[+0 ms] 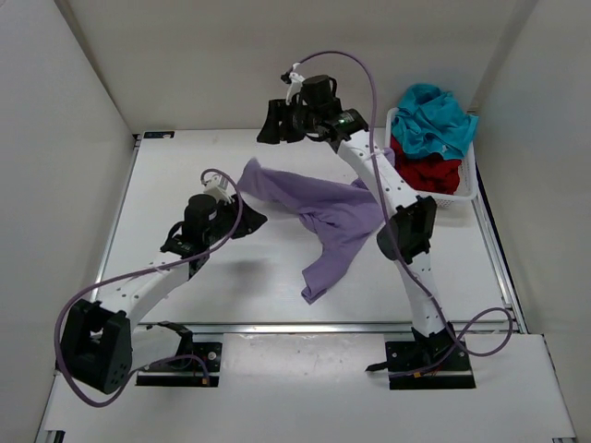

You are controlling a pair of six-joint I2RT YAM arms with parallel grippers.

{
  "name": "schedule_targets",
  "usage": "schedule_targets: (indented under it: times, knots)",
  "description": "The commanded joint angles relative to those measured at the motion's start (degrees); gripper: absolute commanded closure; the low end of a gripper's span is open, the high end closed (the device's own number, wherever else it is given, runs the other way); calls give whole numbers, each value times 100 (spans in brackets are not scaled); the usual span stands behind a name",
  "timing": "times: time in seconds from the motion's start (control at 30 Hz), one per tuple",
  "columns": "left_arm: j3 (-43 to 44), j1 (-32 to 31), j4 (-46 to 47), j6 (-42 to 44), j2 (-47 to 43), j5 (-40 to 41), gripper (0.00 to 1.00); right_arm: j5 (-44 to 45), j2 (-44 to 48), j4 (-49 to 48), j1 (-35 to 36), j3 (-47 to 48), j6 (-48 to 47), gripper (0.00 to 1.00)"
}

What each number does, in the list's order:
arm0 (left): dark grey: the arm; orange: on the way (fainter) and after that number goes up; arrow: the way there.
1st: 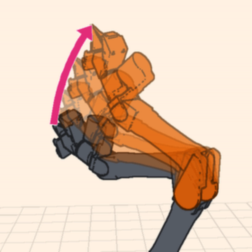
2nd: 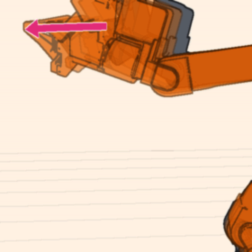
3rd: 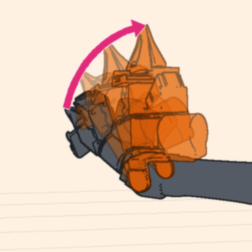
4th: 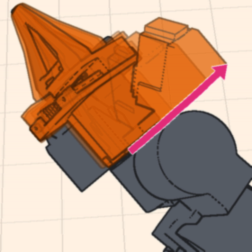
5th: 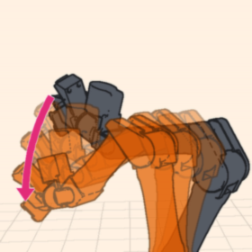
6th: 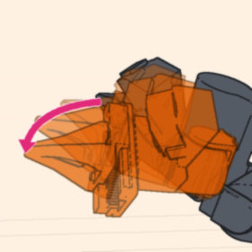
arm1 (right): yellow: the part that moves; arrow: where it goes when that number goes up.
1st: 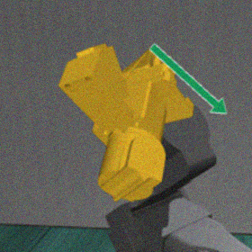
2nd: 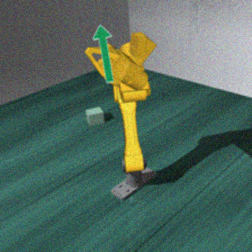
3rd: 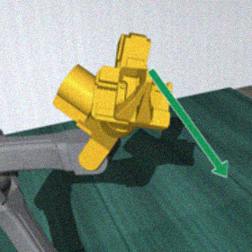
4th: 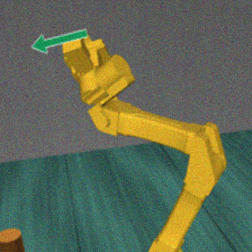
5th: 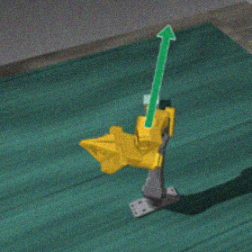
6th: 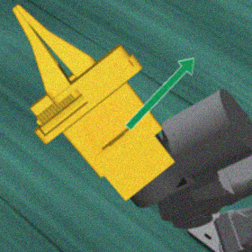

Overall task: Fold and stack the t-shirts
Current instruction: Move the tshirt to the center of the board, then flatten out the tshirt

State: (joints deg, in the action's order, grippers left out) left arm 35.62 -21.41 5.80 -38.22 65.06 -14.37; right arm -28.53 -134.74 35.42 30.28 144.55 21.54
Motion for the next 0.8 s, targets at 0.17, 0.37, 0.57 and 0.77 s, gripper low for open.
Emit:
schedule_targets:
  times: [0.17, 0.37, 0.57, 0.77]
  knots:
    - [314, -171, 579, -397, 1201, 294, 52, 3019, 3369, 207, -75, -3044, -1372, 56]
    - [61, 618, 1035, -1089, 1536, 348, 51, 1853, 5745, -1940, -1129, -7794, -55, 97]
    - [-372, 1104, 1134, -1179, 1553, 725, 39, 2290, 6556, -2477, -1129, -10100, 437, 78]
    - [182, 1086, 1274, -1206, 2528, 497, 33, 1914, 6540, -3180, -1551, -11246, 896, 49]
